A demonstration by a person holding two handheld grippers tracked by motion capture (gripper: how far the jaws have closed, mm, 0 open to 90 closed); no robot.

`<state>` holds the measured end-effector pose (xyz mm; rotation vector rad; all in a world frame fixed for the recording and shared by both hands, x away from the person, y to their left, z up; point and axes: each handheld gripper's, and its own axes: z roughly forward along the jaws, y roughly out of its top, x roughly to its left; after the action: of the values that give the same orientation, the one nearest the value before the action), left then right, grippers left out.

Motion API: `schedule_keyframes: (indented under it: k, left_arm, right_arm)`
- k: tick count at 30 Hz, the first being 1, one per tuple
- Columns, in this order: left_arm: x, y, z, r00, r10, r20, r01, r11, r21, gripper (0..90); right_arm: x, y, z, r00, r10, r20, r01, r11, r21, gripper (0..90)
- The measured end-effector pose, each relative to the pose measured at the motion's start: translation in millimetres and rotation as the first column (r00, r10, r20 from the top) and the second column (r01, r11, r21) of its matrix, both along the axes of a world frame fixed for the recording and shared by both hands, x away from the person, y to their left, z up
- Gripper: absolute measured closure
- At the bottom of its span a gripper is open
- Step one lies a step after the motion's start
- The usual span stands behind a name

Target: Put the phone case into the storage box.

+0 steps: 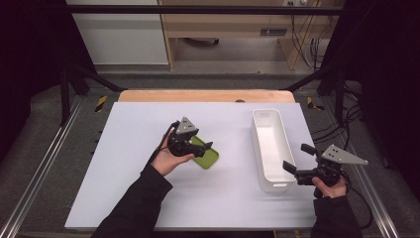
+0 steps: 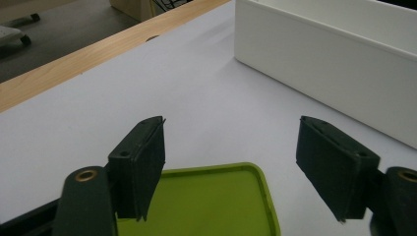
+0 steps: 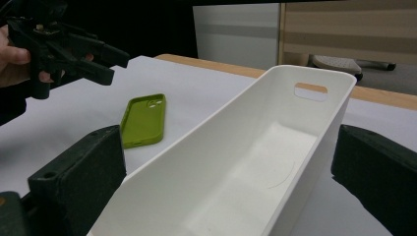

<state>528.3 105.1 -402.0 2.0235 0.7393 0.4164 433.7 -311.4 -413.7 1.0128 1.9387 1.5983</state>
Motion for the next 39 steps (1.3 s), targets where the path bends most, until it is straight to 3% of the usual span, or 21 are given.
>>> schedule_keyframes:
  k: [10,15,21,26,39]
  left_arm:
    - [7.1,-8.6,-1.6,0.9999,0.009,-0.014,-0.009,1.0000,0.003,47.7]
    - [12.2,-16.3,-4.3,0.9991,0.006,-0.042,-0.004,0.9993,0.038,56.6]
    - [15.5,-24.3,-8.5,0.9991,0.016,-0.039,-0.013,0.9977,0.066,64.1]
    - [19.1,-30.0,-13.5,0.9983,0.034,-0.047,-0.029,0.9953,0.092,75.3]
    - [30.0,-41.5,-37.7,0.9937,0.030,-0.108,-0.013,0.9875,0.157,89.5]
  right_arm:
    - [0.1,-0.1,0.0,1.0000,0.001,0.000,-0.001,1.0000,0.000,0.4]
    - [0.7,-0.2,-0.5,1.0000,-0.001,0.001,0.001,1.0000,-0.004,0.4]
    - [0.5,-0.3,-0.5,1.0000,0.001,0.000,-0.001,1.0000,-0.002,0.4]
    - [0.3,-0.4,-0.3,1.0000,0.002,-0.001,-0.002,1.0000,0.000,0.4]
    - [0.6,0.0,-0.5,1.0000,0.003,-0.002,-0.003,1.0000,-0.003,0.4]
